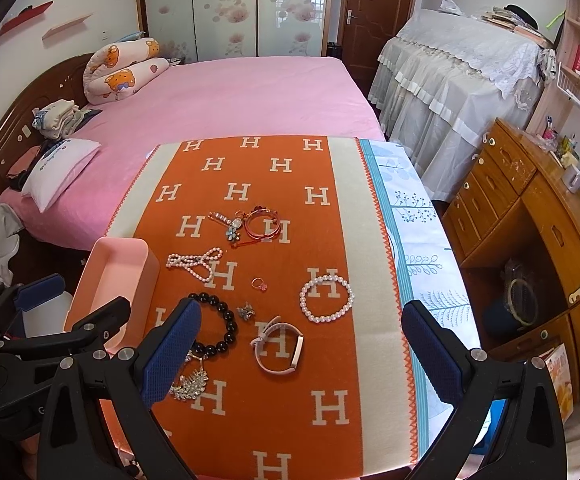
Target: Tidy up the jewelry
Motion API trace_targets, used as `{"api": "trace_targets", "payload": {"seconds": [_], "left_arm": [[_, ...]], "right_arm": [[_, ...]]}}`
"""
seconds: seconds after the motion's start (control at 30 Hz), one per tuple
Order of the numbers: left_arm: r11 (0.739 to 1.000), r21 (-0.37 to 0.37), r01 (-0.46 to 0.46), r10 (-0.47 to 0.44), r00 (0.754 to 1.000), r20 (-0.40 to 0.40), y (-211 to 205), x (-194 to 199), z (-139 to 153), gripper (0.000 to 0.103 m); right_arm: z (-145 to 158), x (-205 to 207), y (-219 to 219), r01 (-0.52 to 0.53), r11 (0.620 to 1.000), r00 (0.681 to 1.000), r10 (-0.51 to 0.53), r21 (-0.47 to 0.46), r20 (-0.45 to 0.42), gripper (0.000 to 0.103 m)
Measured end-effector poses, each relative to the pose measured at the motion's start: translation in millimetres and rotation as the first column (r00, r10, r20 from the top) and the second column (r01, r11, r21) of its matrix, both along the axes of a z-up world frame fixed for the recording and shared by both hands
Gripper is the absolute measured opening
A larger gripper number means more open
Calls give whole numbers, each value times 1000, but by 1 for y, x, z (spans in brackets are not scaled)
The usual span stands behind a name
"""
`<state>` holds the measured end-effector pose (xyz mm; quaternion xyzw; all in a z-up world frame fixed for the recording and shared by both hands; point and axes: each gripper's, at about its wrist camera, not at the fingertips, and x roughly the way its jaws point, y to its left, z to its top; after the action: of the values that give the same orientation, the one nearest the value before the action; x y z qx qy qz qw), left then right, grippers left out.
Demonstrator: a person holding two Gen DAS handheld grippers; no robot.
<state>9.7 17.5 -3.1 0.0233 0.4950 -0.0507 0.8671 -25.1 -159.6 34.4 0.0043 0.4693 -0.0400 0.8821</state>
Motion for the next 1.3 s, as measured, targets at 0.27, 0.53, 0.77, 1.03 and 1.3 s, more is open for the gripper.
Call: {"api": "trace_targets", "payload": {"seconds": [0.27,0.53,0.77,1.03,1.3], "left_arm": [[1000,3,8,-8,1000,-1,2,0,-1,80],[1000,-5,25,-25,1000,-4,-2,4,-1,80],[1000,-6,20,-20,1000,-2,-8,11,-3,80],[1000,-7,9,-9,1000,13,-14,43,-5,80],[993,-58,-106,108,993,51,2,102,4,80]], "right_arm": [[0,-1,2,2,1000,1000,-2,0,-2,102],[8,3,-6,7,1000,1000,-7,-4,1,102],[4,6,-18,-4,1000,1000,3,-12,-12,102],[-23,37,-36,-13,999,997,16,46,-69,102],[-67,93,-67,5,989,987,19,150,-162,91]]}}
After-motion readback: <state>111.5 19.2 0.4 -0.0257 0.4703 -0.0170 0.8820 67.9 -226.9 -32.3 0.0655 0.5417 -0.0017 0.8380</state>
